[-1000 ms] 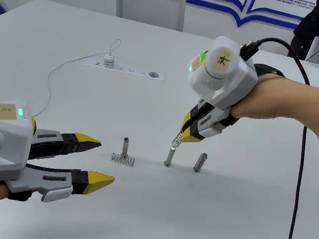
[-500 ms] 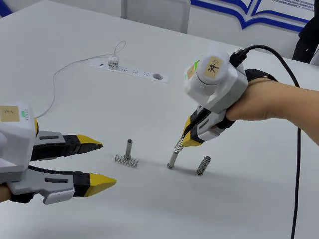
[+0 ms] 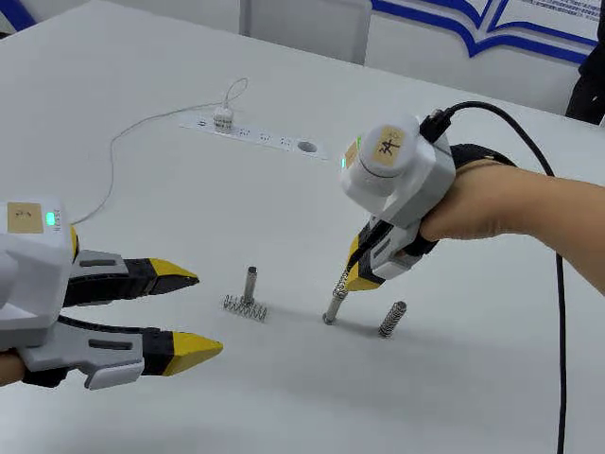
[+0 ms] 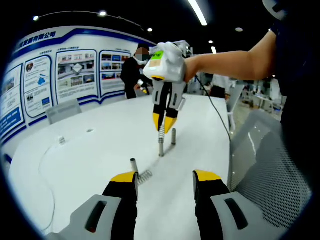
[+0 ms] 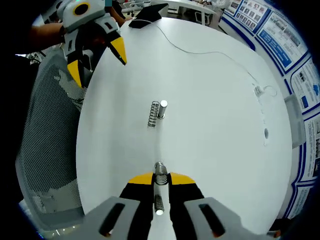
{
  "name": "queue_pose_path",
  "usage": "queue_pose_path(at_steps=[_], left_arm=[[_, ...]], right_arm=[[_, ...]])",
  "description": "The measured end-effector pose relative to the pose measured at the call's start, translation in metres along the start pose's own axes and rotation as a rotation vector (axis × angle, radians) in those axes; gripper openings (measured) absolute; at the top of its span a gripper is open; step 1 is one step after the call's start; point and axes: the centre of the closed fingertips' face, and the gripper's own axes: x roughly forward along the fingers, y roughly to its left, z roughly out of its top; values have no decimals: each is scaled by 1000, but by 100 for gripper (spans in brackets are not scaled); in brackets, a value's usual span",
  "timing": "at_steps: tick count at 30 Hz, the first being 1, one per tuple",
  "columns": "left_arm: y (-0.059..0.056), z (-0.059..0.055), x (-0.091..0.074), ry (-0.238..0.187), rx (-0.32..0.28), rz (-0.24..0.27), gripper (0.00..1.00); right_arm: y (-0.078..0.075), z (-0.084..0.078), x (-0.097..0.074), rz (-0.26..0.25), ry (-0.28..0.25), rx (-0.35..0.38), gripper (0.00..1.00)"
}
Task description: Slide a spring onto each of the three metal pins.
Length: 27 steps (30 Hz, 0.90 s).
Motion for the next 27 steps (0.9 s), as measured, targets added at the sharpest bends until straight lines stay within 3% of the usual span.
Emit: queue_pose_path(at_steps=[27], left_arm=[[0, -2, 1, 0, -1, 6, 45]], right_arm=[[10, -5, 42, 44, 37, 21, 12]])
